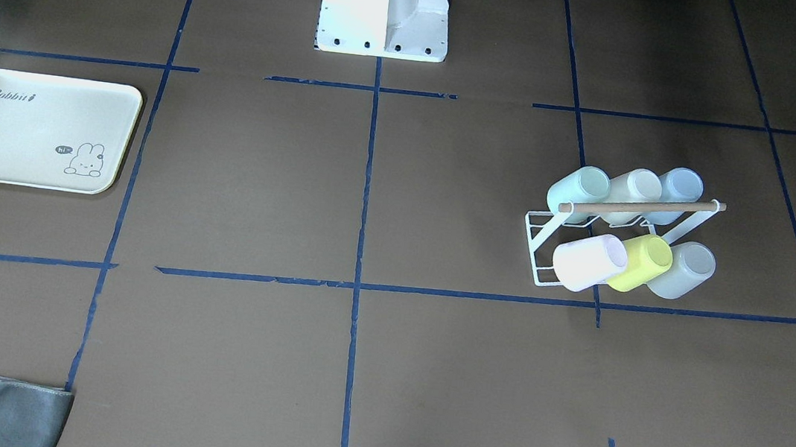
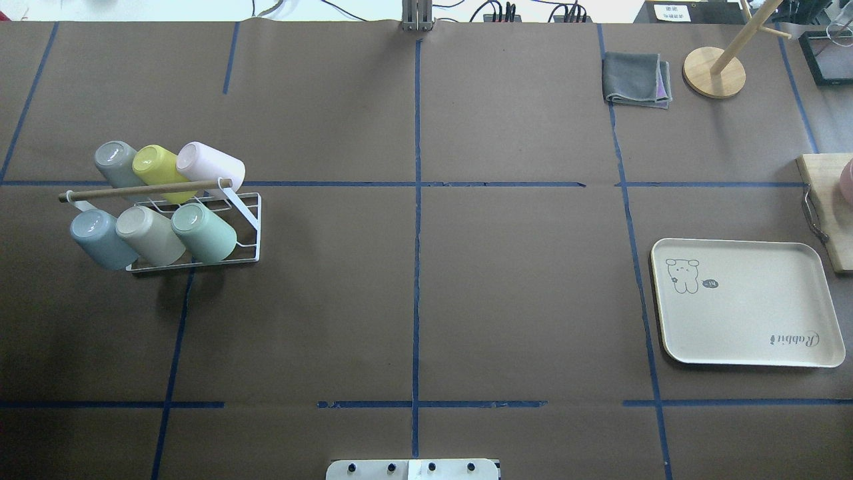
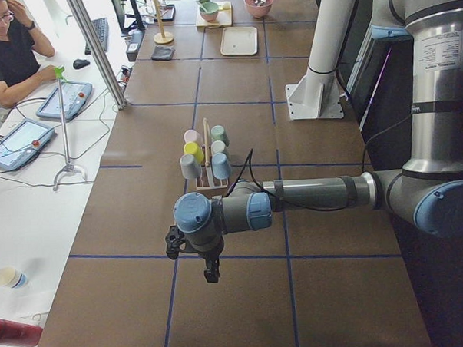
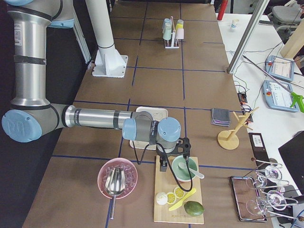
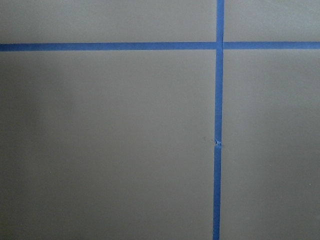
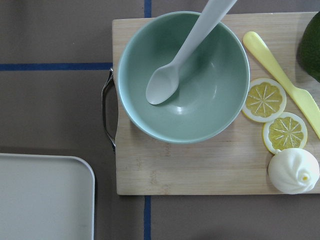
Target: Pick up and place green cup on tray
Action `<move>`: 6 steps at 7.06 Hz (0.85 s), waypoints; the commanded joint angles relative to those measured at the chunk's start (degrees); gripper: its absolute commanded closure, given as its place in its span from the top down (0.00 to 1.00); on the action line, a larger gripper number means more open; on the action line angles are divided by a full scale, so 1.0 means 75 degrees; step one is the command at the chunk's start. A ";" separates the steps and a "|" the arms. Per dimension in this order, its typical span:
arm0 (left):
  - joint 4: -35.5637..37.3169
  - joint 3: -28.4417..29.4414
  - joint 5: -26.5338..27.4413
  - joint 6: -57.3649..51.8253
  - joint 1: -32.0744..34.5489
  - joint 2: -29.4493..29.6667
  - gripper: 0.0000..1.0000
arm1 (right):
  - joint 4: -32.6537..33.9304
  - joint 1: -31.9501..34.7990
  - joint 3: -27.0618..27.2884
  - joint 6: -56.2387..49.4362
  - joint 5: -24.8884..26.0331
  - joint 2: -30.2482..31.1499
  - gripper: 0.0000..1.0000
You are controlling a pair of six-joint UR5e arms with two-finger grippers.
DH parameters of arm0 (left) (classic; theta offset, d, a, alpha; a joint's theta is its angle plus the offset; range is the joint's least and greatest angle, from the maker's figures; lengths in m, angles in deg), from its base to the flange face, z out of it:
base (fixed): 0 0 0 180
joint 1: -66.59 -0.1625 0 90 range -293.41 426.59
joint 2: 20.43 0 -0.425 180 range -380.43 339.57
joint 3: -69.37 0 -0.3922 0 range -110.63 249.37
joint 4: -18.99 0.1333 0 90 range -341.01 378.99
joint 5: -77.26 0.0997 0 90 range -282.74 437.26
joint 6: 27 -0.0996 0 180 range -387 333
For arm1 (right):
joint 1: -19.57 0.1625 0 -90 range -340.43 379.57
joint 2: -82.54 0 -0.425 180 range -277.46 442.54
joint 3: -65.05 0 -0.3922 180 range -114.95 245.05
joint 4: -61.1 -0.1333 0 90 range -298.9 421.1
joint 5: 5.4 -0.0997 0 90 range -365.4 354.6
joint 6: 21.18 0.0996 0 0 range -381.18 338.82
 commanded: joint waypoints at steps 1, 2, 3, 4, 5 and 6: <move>0.0000 -0.0001 0.0000 0.0004 0.0000 0.0023 1.00 | 0.0001 -0.0004 0.0011 0.0066 0.0000 -0.0037 1.00; 0.0000 -0.0001 0.0000 0.0005 0.0000 0.0035 1.00 | 0.0001 -0.0004 -0.0012 0.0066 0.0000 -0.0026 1.00; -0.0012 -0.0012 0.0000 0.0005 0.0000 0.0047 1.00 | 0.0001 -0.0004 -0.0001 0.0066 -0.0012 -0.0026 1.00; 0.0000 -0.0024 -0.0012 0.0005 0.0000 0.0058 1.00 | 0.0001 -0.0004 -0.0001 0.0066 -0.0012 -0.0014 1.00; -0.0012 -0.0036 -0.0012 0.0005 0.0000 0.0070 1.00 | 0.0001 -0.0004 0.0011 0.0066 -0.0024 -0.0014 1.00; -0.0012 -0.0071 -0.0012 0.0016 0.0000 0.0082 1.00 | 0.0001 -0.0004 0.0104 0.0066 -0.0070 -0.0037 1.00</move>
